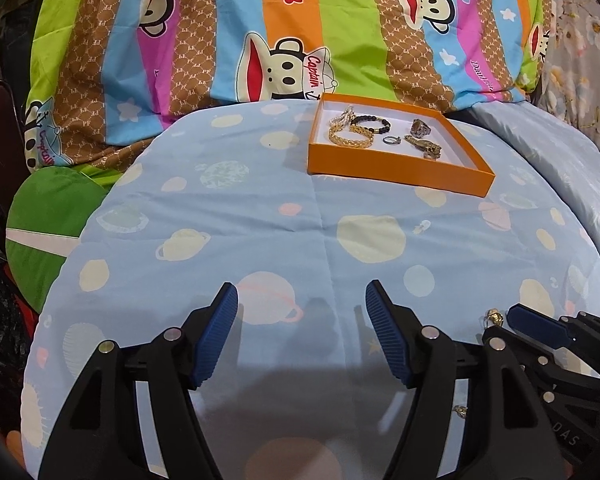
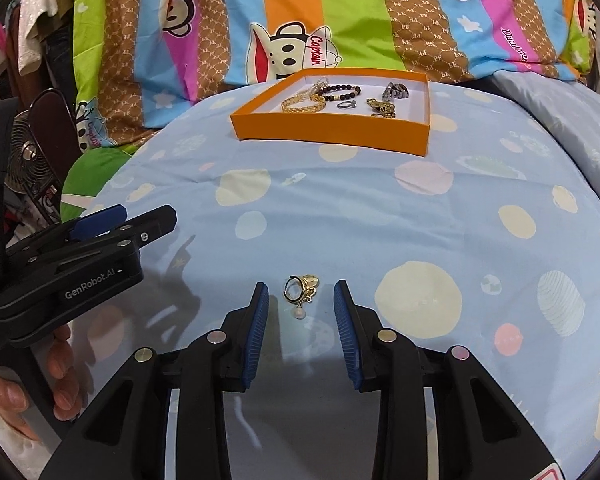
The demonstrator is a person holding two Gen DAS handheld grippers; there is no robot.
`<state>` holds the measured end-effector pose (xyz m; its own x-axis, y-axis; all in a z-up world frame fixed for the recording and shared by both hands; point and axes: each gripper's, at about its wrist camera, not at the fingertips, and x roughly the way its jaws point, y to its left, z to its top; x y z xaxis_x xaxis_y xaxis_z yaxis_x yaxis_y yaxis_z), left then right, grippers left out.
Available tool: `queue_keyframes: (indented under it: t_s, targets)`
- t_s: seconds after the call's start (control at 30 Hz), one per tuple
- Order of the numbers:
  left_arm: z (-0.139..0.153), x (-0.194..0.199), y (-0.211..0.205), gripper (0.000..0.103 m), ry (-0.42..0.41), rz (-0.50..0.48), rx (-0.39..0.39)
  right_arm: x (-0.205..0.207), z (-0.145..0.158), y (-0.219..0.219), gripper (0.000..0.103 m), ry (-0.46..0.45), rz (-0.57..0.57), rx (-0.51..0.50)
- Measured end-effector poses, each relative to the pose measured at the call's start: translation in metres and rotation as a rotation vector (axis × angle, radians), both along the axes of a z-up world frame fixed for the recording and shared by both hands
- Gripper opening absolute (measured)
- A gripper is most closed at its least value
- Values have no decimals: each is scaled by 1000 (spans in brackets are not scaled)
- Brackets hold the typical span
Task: Organize jewelry
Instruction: 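Move the right gripper to the pearl-drop earring and close on it, then grasp a gold earring with the left gripper while the right gripper holds the pearl earring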
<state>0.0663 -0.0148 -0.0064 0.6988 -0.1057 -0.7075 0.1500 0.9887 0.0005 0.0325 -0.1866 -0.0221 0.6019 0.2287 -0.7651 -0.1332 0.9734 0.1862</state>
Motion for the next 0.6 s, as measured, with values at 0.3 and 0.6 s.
queue_keyframes:
  t_s: [0.3,0.6]
  targets:
    - [-2,-1,-6,64,17,-34,-1,0,-1,-1,8,3,-13,-16]
    - [-3,-31,-17,72,84,-148,-125,-1,3,-26,6,-24,-100,19]
